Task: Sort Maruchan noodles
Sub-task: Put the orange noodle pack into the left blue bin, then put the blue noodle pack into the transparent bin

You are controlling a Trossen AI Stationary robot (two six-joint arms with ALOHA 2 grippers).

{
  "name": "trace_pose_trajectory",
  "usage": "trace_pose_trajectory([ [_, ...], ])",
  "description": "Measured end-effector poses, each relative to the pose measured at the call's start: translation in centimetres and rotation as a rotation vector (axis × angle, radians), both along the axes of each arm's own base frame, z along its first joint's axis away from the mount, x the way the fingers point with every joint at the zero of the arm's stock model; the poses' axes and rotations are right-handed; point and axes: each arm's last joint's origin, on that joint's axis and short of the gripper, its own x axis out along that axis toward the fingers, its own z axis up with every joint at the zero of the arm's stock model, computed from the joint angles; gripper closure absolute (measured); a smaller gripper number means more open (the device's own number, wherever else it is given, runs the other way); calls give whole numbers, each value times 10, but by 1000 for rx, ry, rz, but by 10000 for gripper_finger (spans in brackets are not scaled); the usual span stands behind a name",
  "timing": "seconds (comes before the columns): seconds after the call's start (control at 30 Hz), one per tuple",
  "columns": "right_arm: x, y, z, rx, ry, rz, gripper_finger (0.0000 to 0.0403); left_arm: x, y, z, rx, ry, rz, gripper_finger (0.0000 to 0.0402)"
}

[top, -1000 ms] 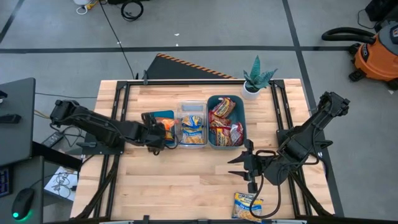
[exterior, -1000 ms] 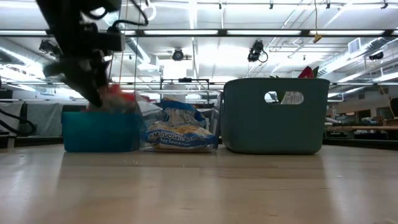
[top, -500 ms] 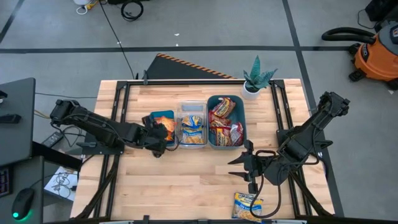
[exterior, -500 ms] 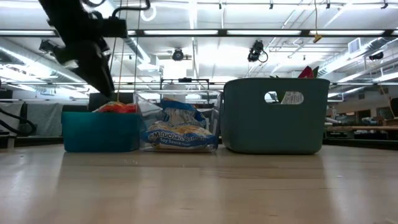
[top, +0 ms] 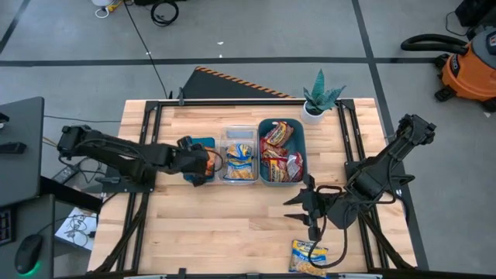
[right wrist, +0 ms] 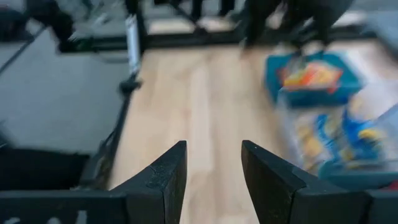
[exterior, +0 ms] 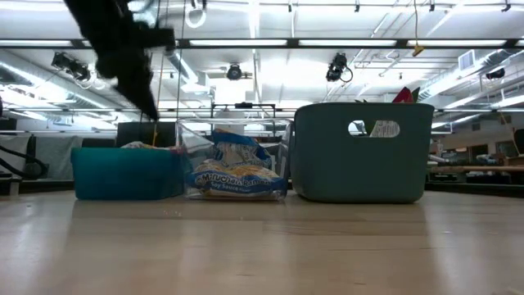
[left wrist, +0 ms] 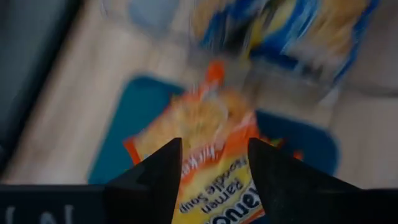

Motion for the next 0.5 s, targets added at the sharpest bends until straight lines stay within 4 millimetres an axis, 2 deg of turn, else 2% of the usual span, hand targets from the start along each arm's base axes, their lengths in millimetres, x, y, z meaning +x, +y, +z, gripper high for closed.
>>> trace_pose_trajectory([
  [0.1, 6, 1, -11, 74, 107, 53, 245, -2, -6, 25, 39, -78, -53, 218],
  [0.2, 16, 11, -37, 148, 273, 93, 245, -2, -14, 43, 61, -191, -106, 220],
  [0.27, 20, 20, -55, 205, 394, 122, 245, -4, -19, 49, 53, -240, -132, 221],
  [0.37, 16, 30, -76, 238, 589, 110, 245, -3, -26, 51, 43, -275, -159, 221],
  [0.5, 0, 46, -84, 237, 818, 57, 245, -5, -31, 51, 41, -274, -182, 221],
])
